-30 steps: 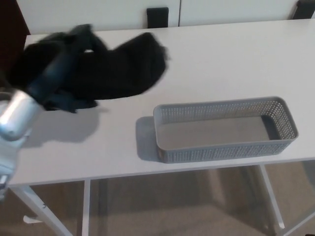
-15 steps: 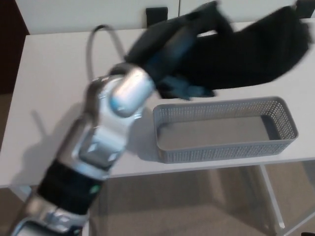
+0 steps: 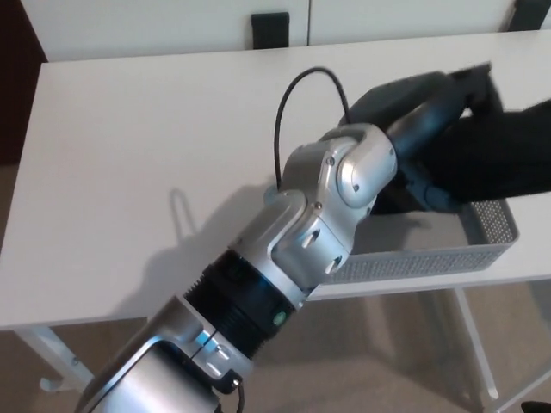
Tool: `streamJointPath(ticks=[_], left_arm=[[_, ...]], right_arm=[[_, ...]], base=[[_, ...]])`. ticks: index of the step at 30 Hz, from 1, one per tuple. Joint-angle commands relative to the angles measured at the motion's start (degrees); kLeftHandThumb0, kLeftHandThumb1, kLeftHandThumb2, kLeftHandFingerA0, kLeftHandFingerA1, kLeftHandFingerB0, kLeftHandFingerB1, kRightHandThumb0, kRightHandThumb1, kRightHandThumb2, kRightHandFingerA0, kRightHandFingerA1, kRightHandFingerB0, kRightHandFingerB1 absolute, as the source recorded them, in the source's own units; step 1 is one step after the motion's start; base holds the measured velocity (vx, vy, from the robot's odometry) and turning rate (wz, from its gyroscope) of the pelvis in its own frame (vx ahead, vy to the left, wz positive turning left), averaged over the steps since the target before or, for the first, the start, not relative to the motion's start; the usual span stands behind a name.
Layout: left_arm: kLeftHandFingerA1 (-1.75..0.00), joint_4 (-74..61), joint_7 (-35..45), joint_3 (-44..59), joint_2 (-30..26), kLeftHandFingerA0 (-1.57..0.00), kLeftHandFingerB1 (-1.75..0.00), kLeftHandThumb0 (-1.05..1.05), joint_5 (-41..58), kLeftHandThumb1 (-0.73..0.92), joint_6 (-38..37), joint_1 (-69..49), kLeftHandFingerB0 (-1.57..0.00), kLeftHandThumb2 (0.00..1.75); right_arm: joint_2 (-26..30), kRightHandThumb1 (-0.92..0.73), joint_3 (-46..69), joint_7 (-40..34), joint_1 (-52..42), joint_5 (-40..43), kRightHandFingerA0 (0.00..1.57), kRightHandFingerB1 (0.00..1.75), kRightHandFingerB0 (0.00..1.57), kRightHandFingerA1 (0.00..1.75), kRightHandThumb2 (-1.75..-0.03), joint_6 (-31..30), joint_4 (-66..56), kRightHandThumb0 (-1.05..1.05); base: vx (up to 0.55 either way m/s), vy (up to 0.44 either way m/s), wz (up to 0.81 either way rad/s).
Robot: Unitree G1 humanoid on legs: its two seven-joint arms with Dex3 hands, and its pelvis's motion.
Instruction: The robot walk towards a table in front and pick up a black pencil case on the left hand side and put the pencil case into a small container on the right hand side
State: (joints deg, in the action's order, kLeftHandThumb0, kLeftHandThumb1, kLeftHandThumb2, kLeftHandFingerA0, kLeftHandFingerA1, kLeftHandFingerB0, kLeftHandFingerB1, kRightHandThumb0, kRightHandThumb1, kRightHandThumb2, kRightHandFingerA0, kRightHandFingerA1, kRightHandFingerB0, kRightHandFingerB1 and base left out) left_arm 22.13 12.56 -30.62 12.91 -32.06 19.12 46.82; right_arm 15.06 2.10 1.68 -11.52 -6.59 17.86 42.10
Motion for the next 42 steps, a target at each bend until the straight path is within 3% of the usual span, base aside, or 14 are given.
streamJointPath(ticks=[1, 5, 8, 12, 15, 18, 22, 23, 24, 25, 26, 27, 28, 42], left_arm=[[-1.38, 2.63, -3.35, -0.29, 2.55, -0.75, -1.19, -0.17, -0.81, 0.58, 5.93, -1.96, -0.66, 0.57], [-1.75, 2.90, -3.50, 0.69, 1.89, -0.69, -1.46, -0.06, 0.63, 0.66, 5.92, -4.13, -0.50, 0.49], [-1.66, 3.30, -2.76, 0.44, 0.98, -0.61, -1.39, -0.13, 0.30, 0.69, 5.90, -3.61, -0.53, 0.48], [-1.48, 1.74, -2.12, 0.36, -0.73, -0.72, -1.26, -0.16, 0.14, 0.62, 5.41, -4.18, -0.61, 0.59], [-1.67, 1.31, -2.02, 0.56, -1.11, -0.69, -1.43, -0.11, 0.34, 0.65, 5.17, -4.50, -0.54, 0.52], [-1.67, 0.43, -1.41, 0.40, -1.45, -0.70, -1.43, -0.11, 0.17, 0.65, 5.68, -4.71, -0.54, 0.53], [-1.57, -1.31, -2.30, 0.31, -1.29, -0.67, -1.23, -0.24, -0.51, 0.62, 7.41, -5.73, -0.56, 0.58], [-1.18, -1.97, -2.68, 0.14, -1.26, -0.73, -0.66, -0.34, -1.02, 0.59, 8.17, -6.11, -0.62, 0.58], [-0.96, -2.25, -1.93, -0.21, -1.50, -0.76, -0.57, -0.57, -1.29, 0.53, 8.83, -5.97, -0.46, 0.87], [-0.36, -3.14, 1.49, -1.99, -3.09, -0.07, -0.31, -0.81, -2.48, 0.55, 10.21, -5.13, -0.10, 0.88], [-0.36, -4.04, 4.82, -3.99, -4.97, -0.07, -0.31, -0.81, -3.73, 0.55, 11.06, -4.27, -0.10, 0.88], [-0.08, -4.72, 5.37, -4.41, -5.70, -0.01, -0.10, -0.95, -3.72, 0.62, 10.99, -4.36, -0.10, 0.94], [-0.05, -5.88, 6.86, -5.15, -7.05, 0.00, 0.00, -0.97, -3.50, 0.63, 11.17, -4.33, 0.00, 0.97], [-0.07, -9.08, 13.90, -4.42, -10.16, 0.00, 0.00, -0.94, -0.44, 0.61, 15.09, -2.37, 0.00, 0.97]], right_arm=[[0.84, -0.69, -0.41, -0.31, -0.58, -0.89, 0.52, 0.42, 0.48, 0.42, -0.60, -1.48, -0.36, -0.27], [0.65, -0.70, -0.11, 0.60, -0.60, 0.07, 0.51, 0.43, 0.47, 0.43, -0.61, -1.44, -0.38, -0.26], [0.81, -0.69, 0.06, 0.34, -0.40, 0.02, 0.52, 0.43, 0.48, 0.43, -0.60, -1.12, 0.04, -0.25], [0.93, -0.69, -0.36, -0.18, -0.04, -0.79, 0.50, 0.43, 0.48, 0.42, -0.60, -1.19, 0.56, -0.24], [0.93, -0.69, -0.66, -0.69, -0.05, -1.30, 0.52, 0.43, 0.49, 0.42, -0.60, -1.56, 0.33, -0.25], [0.89, -0.69, -0.66, -0.92, -0.07, -1.30, 0.52, 0.43, 0.49, 0.43, -0.60, -1.19, 0.58, -0.24], [0.77, -0.70, -0.46, -0.78, -0.18, -1.06, 0.52, 0.42, 0.48, 0.42, -0.61, -1.80, 0.32, -0.24], [0.88, -0.70, -0.45, -0.64, -0.10, -1.06, 0.50, 0.42, 0.48, 0.41, -0.61, -1.98, 0.42, -0.25], [1.00, -0.70, -0.56, -0.75, -0.15, -1.31, 0.51, 0.42, 0.48, 0.41, -0.61, -2.10, 0.28, -0.25], [1.21, -0.70, -0.74, -1.10, -0.24, -1.80, 0.52, 0.42, 0.49, 0.41, -0.61, -2.52, -0.07, -0.25], [1.26, -0.70, -0.76, -1.31, -0.25, -1.98, 0.52, 0.42, 0.49, 0.41, -0.61, -2.94, -0.26, -0.25], [1.32, -0.70, -0.80, -1.39, -0.22, -2.08, 0.53, 0.42, 0.50, 0.42, -0.60, -2.72, -0.09, -0.25], [1.44, -0.70, -0.79, -1.09, 0.03, -1.96, 0.53, 0.42, 0.49, 0.42, -0.61, -2.16, 0.62, -0.25], [1.58, -0.71, -0.11, -0.97, 0.71, -1.61, 0.54, 0.42, 0.51, 0.41, -0.61, -2.77, 0.74, -0.22]], base=[[0.00, 0.000, 0.00], [0.00, 0.000, 0.00], [0.00, 0.000, 0.00], [0.00, 0.000, 0.00], [0.00, 0.000, 0.00], [0.00, 0.000, 0.00], [0.00, 0.000, 0.00], [0.00, 0.000, 0.00], [0.00, 0.000, 0.00], [0.00, 0.000, 0.00], [0.00, 0.000, 0.00], [0.00, 0.000, 0.00], [0.00, 0.000, 0.00], [0.00, 0.000, 0.00]])
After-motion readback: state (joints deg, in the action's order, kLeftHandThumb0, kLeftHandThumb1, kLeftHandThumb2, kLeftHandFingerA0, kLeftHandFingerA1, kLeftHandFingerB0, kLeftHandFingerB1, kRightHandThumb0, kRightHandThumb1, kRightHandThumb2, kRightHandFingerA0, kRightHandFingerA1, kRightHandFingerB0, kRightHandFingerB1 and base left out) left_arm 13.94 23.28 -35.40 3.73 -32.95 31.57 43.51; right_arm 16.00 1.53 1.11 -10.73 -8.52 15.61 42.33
